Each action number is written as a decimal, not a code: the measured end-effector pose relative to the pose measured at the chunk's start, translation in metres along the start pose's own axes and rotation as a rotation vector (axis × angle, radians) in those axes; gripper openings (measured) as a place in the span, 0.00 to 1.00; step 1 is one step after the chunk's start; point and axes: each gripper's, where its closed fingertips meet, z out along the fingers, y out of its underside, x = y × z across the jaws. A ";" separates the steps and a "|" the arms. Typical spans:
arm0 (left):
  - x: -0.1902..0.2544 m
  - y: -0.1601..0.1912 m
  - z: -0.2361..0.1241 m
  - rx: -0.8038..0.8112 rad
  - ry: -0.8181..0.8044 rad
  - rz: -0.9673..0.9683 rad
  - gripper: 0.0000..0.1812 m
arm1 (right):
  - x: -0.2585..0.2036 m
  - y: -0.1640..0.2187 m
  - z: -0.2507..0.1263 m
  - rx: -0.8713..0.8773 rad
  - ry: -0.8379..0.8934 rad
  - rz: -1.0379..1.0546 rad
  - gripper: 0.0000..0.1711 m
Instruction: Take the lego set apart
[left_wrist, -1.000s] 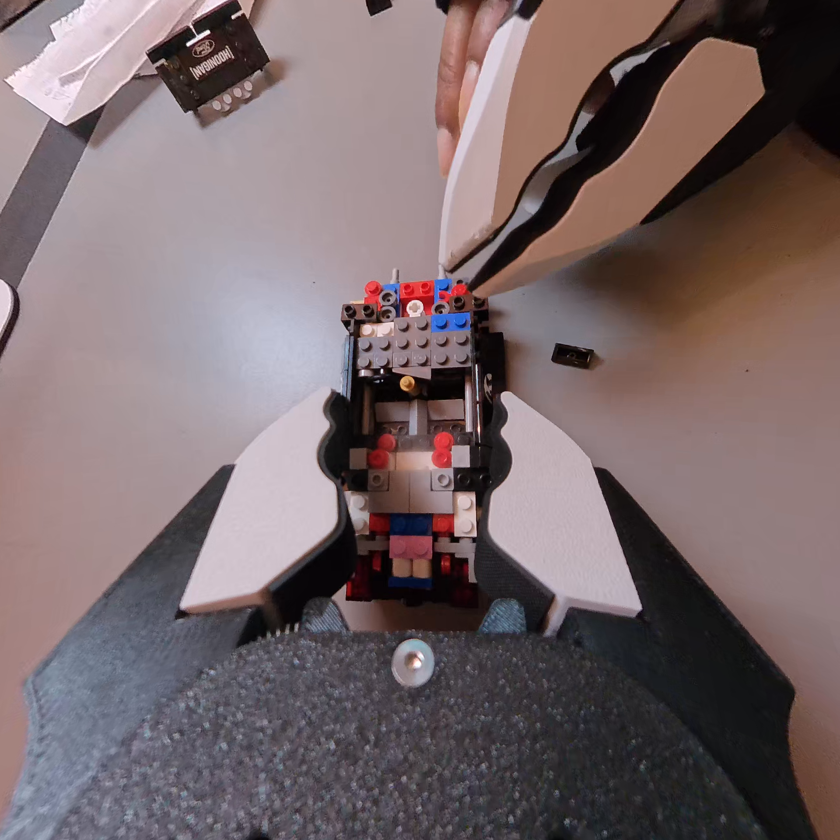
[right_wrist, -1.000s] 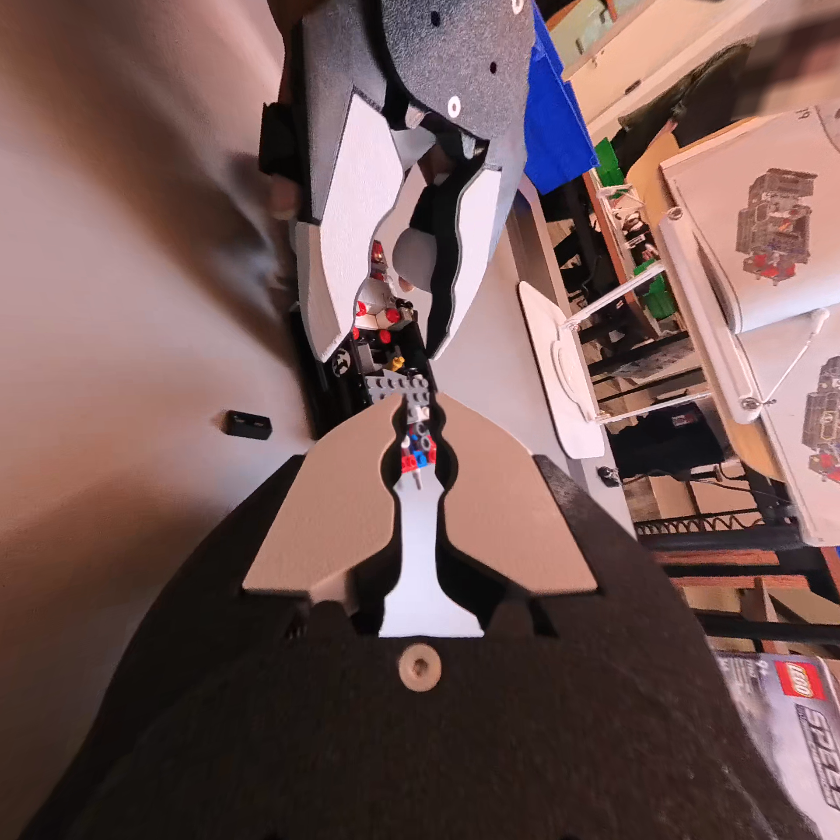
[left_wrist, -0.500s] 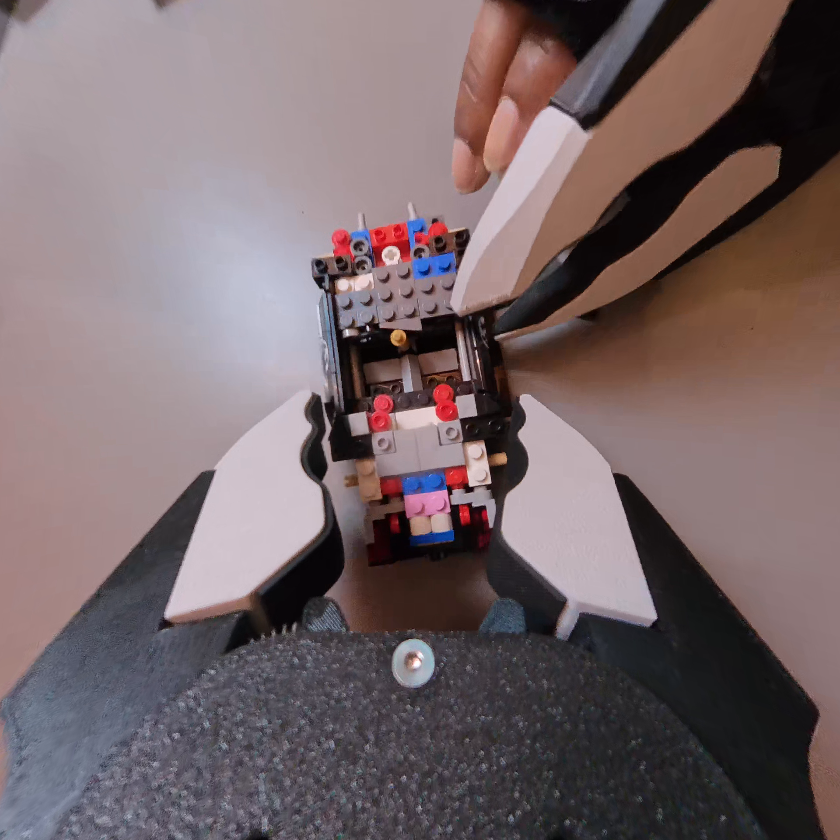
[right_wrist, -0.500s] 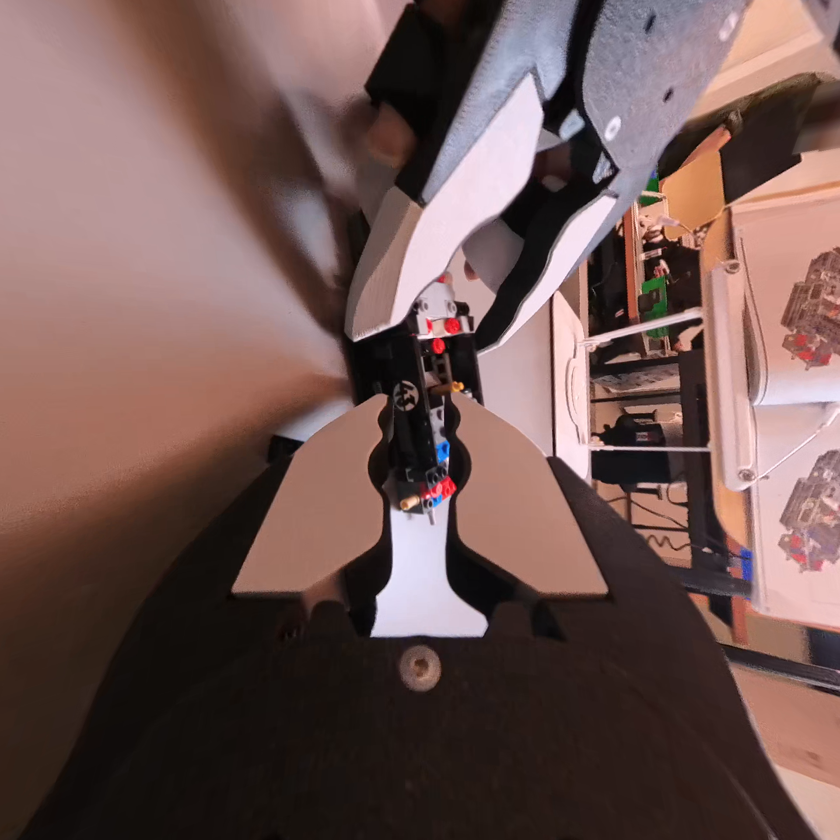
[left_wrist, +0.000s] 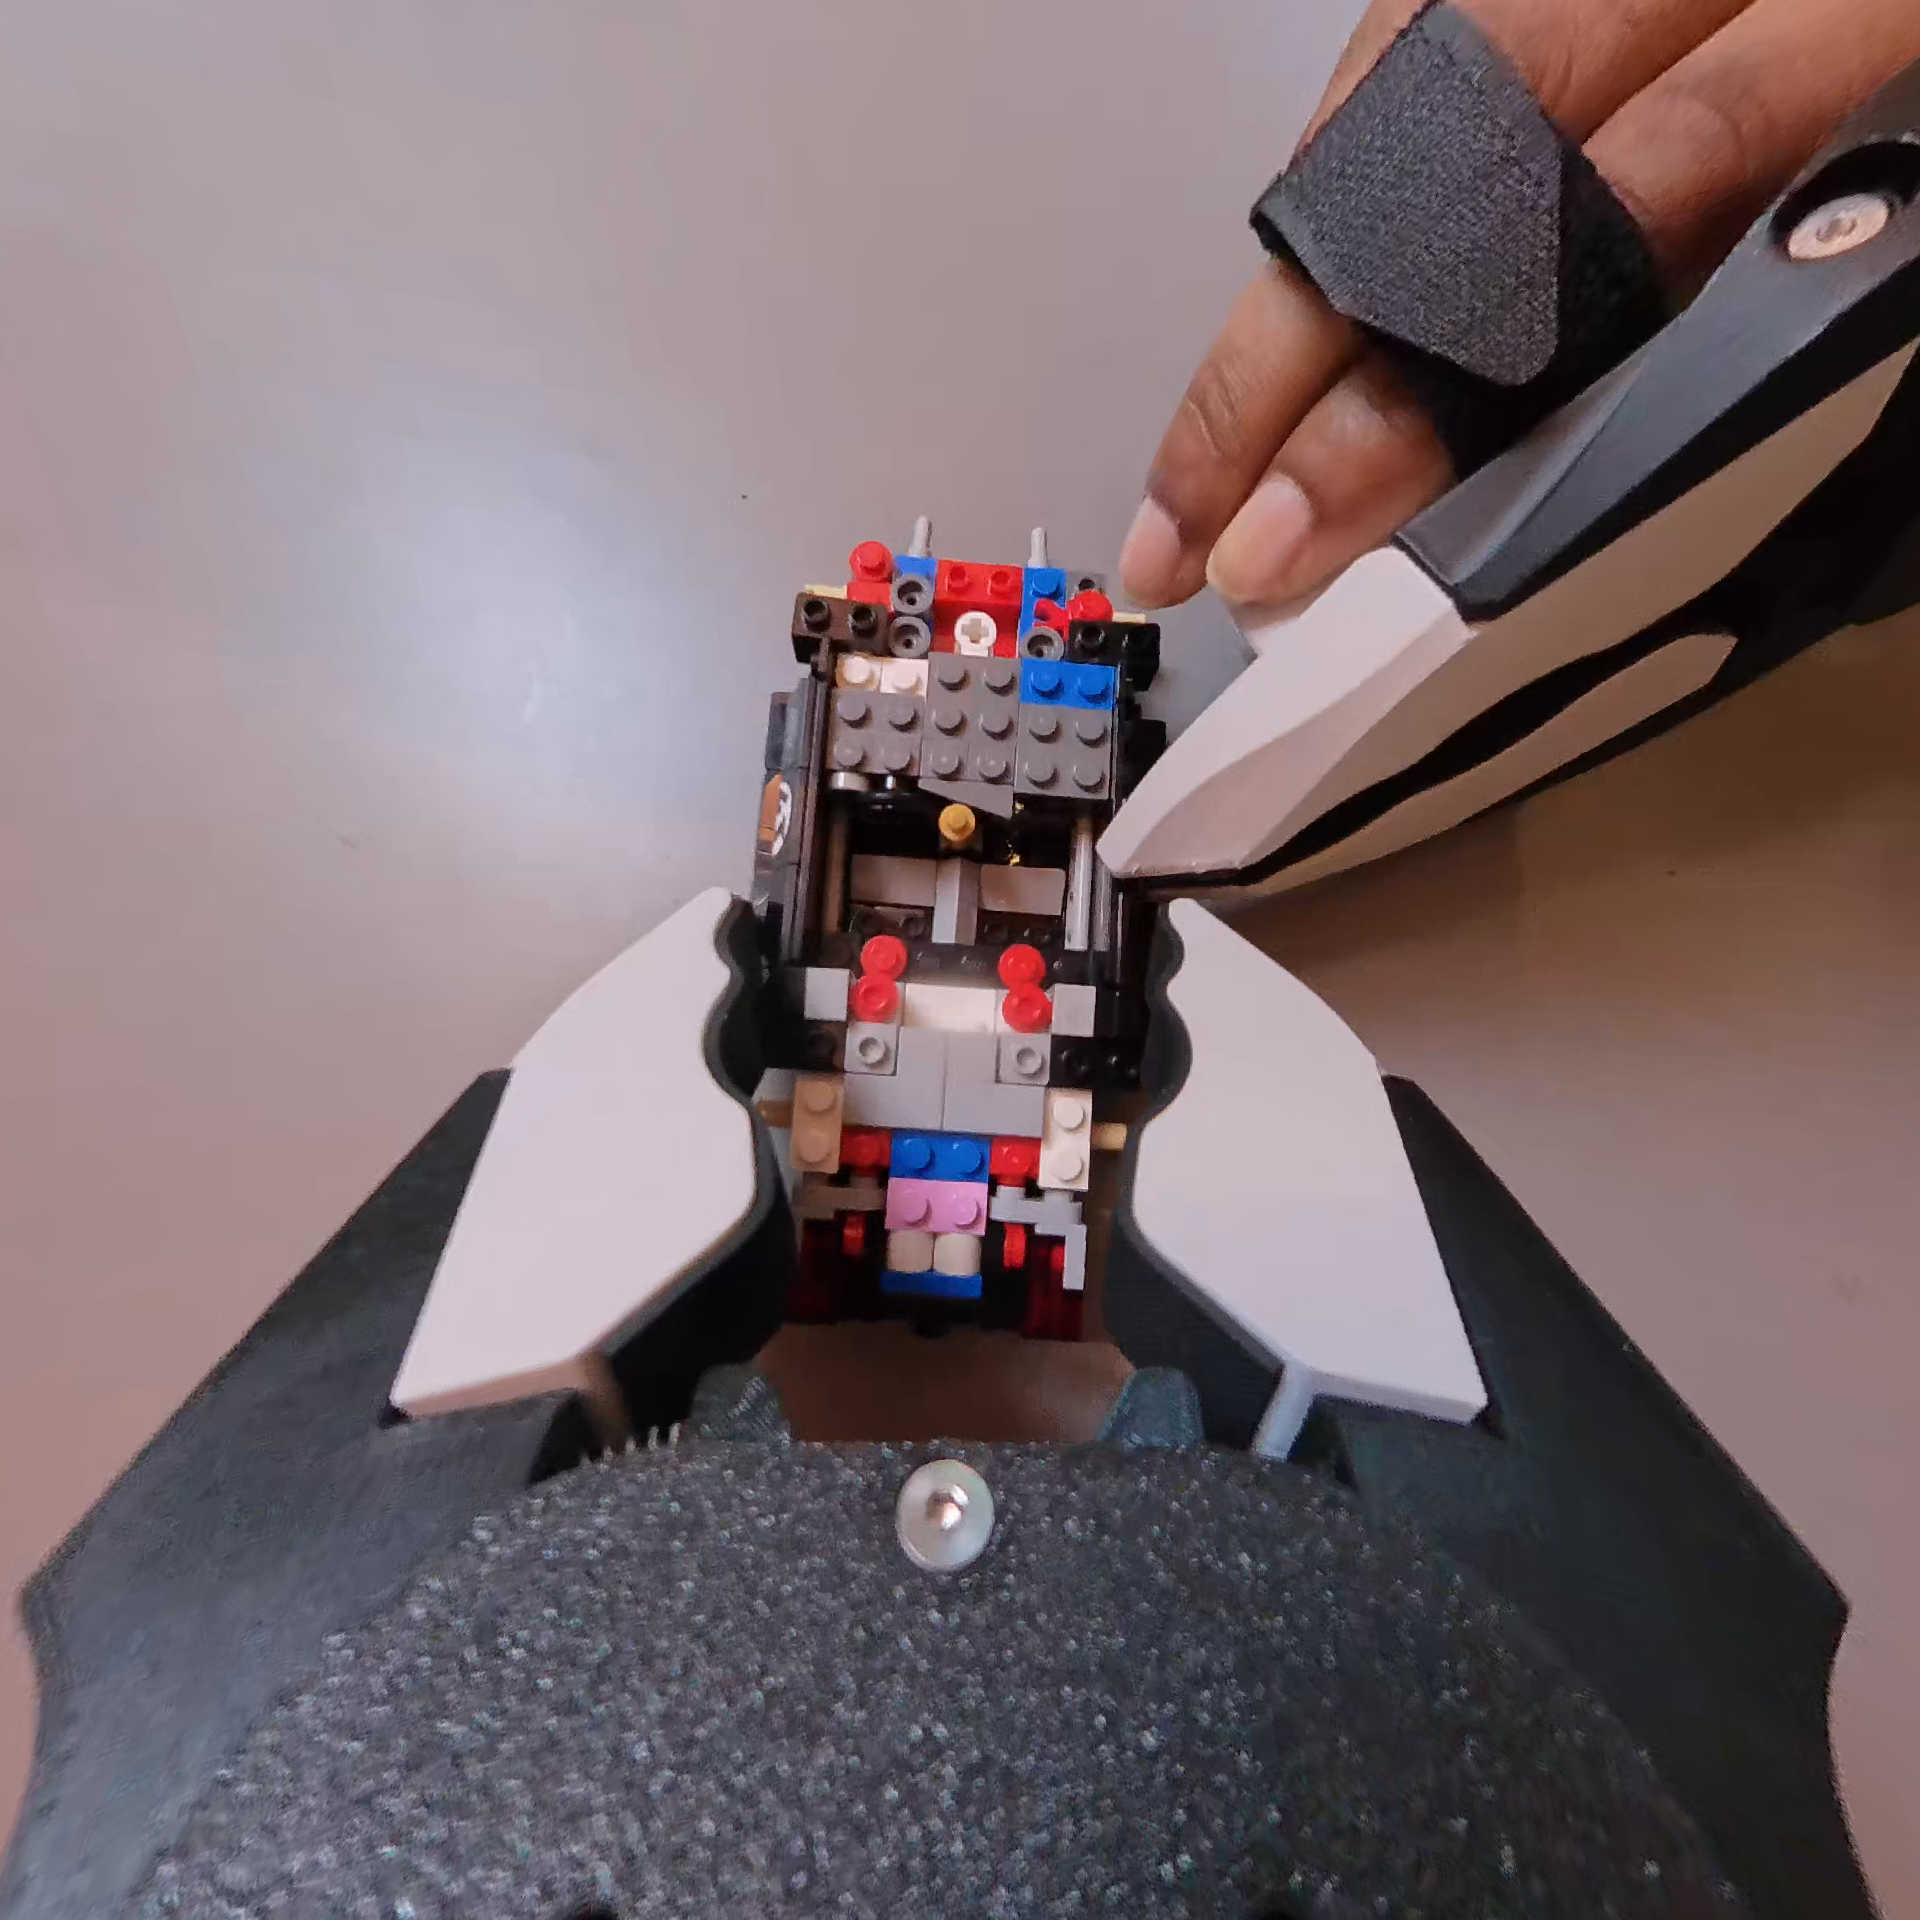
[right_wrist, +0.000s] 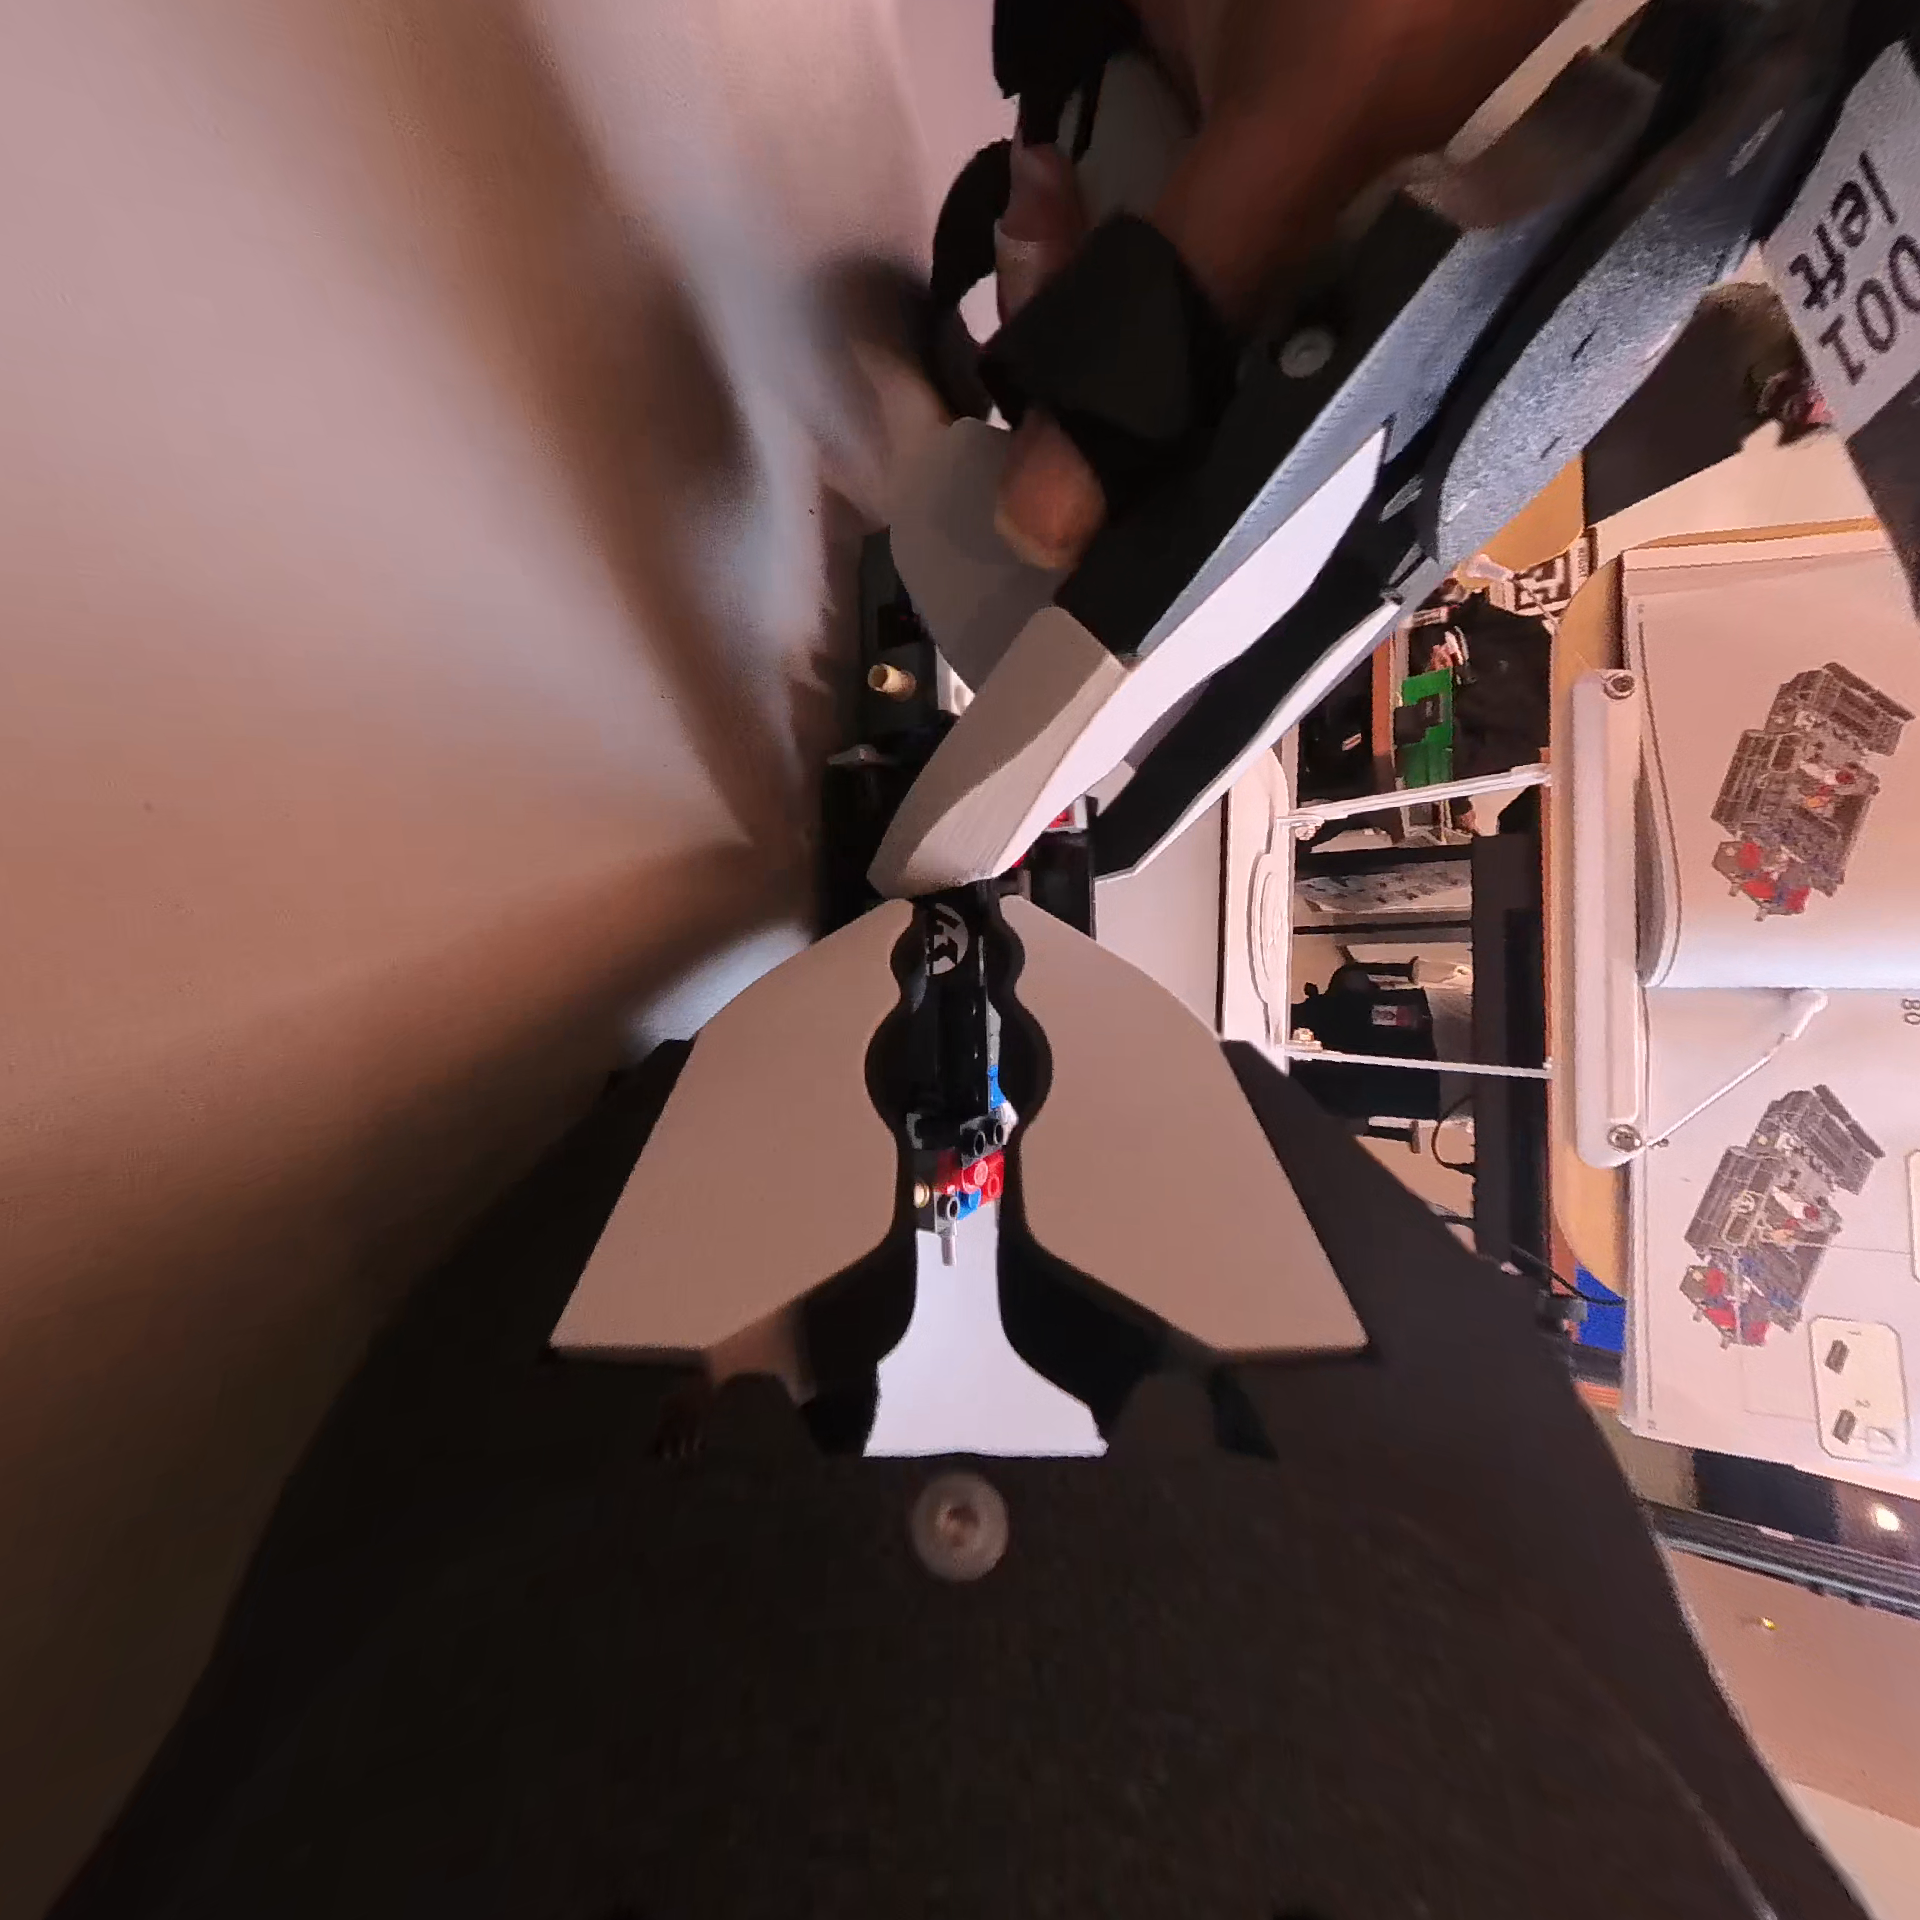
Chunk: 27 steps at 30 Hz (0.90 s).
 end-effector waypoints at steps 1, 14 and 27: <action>0.000 0.000 0.000 -0.001 0.001 0.004 0.39 | 0.000 0.000 0.000 0.001 -0.006 0.022 0.06; 0.004 0.001 0.001 0.004 0.015 0.037 0.39 | -0.002 -0.001 -0.005 0.046 -0.143 0.294 0.05; 0.004 0.001 0.001 0.025 0.021 0.029 0.39 | 0.006 -0.008 -0.030 0.136 -0.232 0.445 0.05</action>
